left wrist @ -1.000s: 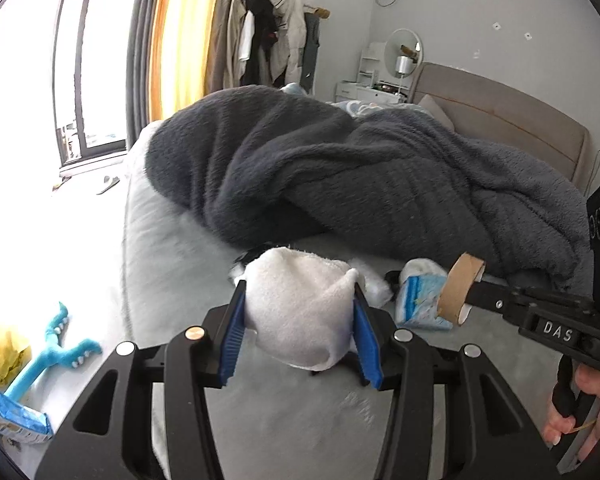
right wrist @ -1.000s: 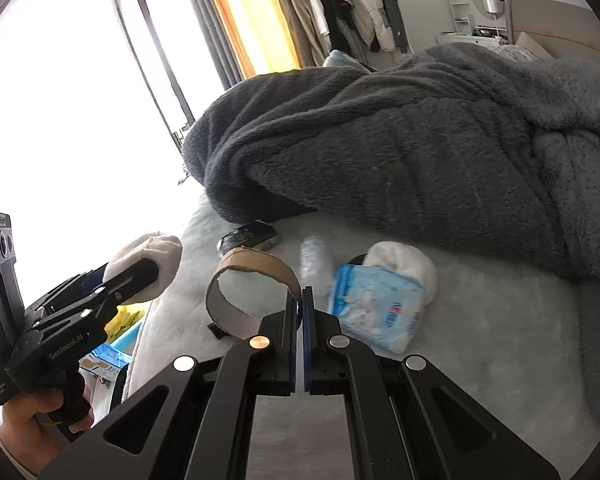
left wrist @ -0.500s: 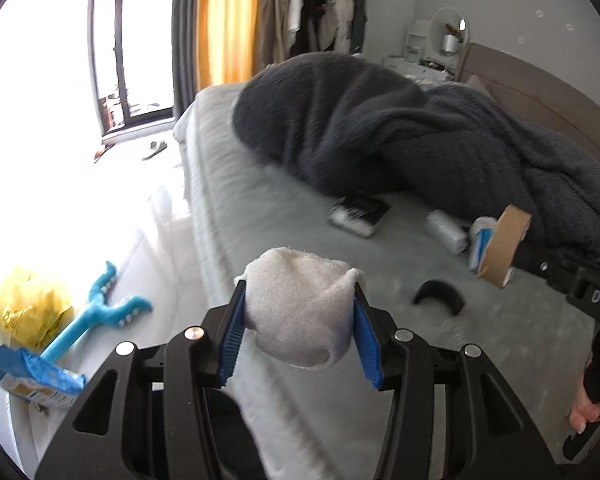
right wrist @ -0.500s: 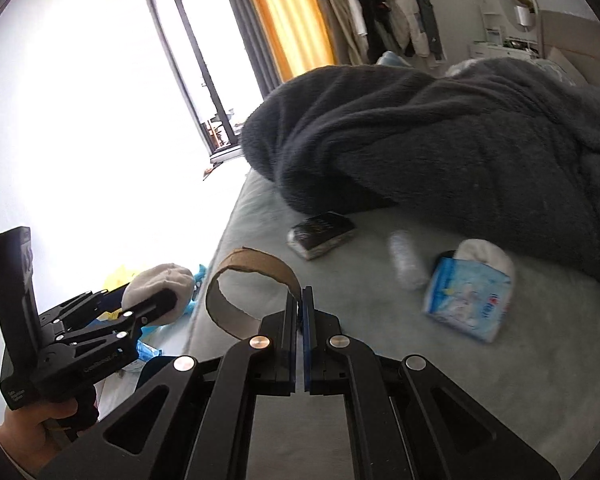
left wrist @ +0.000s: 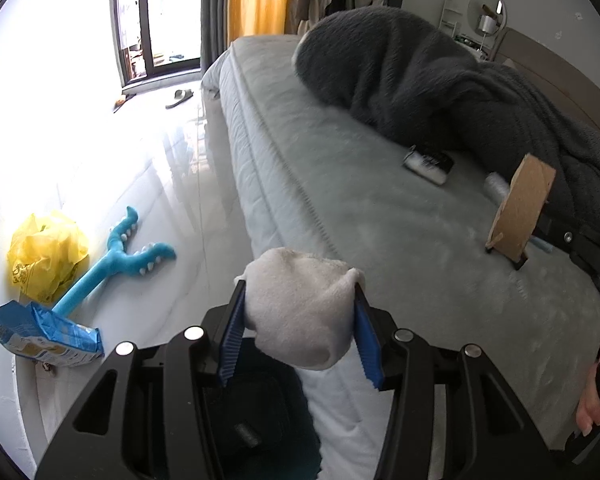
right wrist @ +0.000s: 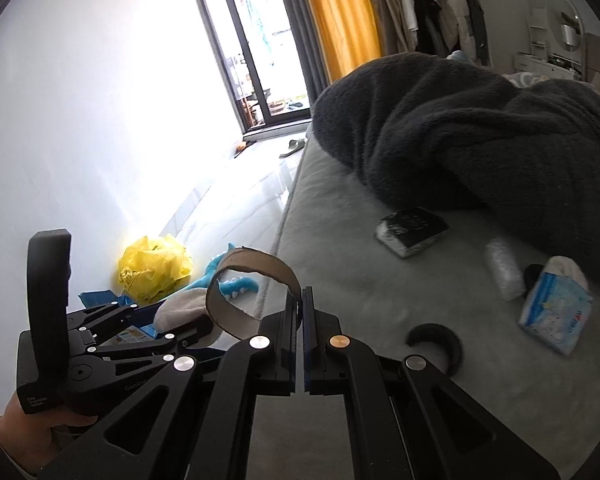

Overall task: Collect trash
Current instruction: 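Carry the tissue and tape roll in both tools to the teal bin, then open the left tool over the bin to drop the tissue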

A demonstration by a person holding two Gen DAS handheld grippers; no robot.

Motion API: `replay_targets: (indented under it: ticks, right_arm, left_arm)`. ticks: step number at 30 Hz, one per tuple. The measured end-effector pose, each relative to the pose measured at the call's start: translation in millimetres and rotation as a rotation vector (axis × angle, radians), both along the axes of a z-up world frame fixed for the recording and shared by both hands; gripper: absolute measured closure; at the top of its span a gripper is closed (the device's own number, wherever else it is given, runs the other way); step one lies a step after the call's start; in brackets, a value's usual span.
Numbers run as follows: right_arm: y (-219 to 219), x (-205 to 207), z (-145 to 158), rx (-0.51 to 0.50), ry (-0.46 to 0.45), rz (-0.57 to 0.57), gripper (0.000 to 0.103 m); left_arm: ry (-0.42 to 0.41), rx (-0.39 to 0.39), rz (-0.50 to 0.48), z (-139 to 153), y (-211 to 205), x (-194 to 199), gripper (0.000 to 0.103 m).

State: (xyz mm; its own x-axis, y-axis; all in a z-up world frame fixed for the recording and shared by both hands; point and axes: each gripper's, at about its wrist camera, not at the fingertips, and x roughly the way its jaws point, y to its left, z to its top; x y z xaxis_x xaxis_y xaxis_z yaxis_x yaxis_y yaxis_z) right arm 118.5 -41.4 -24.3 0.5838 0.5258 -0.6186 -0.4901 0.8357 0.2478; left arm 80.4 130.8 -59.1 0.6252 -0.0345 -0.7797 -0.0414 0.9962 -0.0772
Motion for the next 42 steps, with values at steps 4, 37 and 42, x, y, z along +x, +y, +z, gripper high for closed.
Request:
replay_targets:
  ticks: [4, 37, 42]
  right_arm:
    - [21.6, -0.5, -3.6, -0.010, 0.005, 0.032, 0.101]
    - [182.8, -11.9, -87.1, -0.164, 0.221, 0.232, 0.101]
    - [199.0, -14.9, -107.8, -0.205, 0.266, 0.253, 0.101]
  left_arm:
    - [0.063, -0.004, 0.000, -12.1, 17.5, -3.1, 0.050]
    - [0.281, -0.034, 0.035, -67.1, 139.2, -51.2, 0.024]
    - [0.226, 0.014, 0.039, -57.9, 147.3, -57.5, 0.020]
